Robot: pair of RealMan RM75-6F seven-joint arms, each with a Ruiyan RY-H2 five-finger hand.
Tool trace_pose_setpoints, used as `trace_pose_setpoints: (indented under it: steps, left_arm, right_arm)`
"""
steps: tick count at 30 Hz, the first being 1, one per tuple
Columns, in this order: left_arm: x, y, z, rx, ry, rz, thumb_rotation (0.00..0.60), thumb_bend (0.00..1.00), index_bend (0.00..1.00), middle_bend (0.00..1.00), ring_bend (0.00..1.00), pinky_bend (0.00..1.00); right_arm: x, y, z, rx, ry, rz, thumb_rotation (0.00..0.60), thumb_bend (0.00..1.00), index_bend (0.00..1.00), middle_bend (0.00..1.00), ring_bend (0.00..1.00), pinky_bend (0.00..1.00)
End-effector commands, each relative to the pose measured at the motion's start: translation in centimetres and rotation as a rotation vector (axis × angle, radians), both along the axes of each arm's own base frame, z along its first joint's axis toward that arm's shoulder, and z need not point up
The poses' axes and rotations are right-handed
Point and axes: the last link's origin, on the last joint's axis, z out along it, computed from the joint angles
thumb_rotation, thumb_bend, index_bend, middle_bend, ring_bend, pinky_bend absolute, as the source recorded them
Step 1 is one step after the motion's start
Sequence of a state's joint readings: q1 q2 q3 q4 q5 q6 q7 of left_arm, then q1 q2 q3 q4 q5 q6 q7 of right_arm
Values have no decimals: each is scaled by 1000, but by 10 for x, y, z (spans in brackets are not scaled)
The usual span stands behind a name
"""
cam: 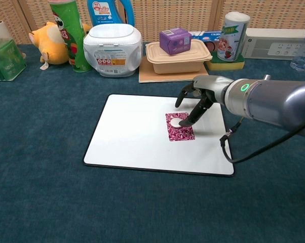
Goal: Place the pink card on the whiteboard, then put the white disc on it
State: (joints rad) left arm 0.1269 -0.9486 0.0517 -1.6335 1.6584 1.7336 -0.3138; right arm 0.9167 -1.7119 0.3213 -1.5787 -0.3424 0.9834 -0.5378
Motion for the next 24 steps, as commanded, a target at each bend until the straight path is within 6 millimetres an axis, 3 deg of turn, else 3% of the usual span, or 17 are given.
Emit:
trace_pose_setpoints:
  steps: [1,9,21,24]
  left_arm:
    - [0,0,0,1,0,-1,600,126,0,0,0,0]
    - [0,-1,-1,1,3,-3,600,127,0,0,0,0]
    - [3,-1,-4,-1,15,-3,600,127,0,0,0,0]
    - [3,-1,-5,-1,16,-3,600,127,0,0,0,0]
  right_arm:
    - [0,-1,6,-8,-2,14,600,314,293,2,0,112]
    - [-16,-7,39,-35,-26,44,600,312,293,2,0,112]
    - [-70,-22,100,-151,16,77,600,301,290,2,0,100]
    - [-80,-21,111,-179,45,108,600,199,240,2,0,60]
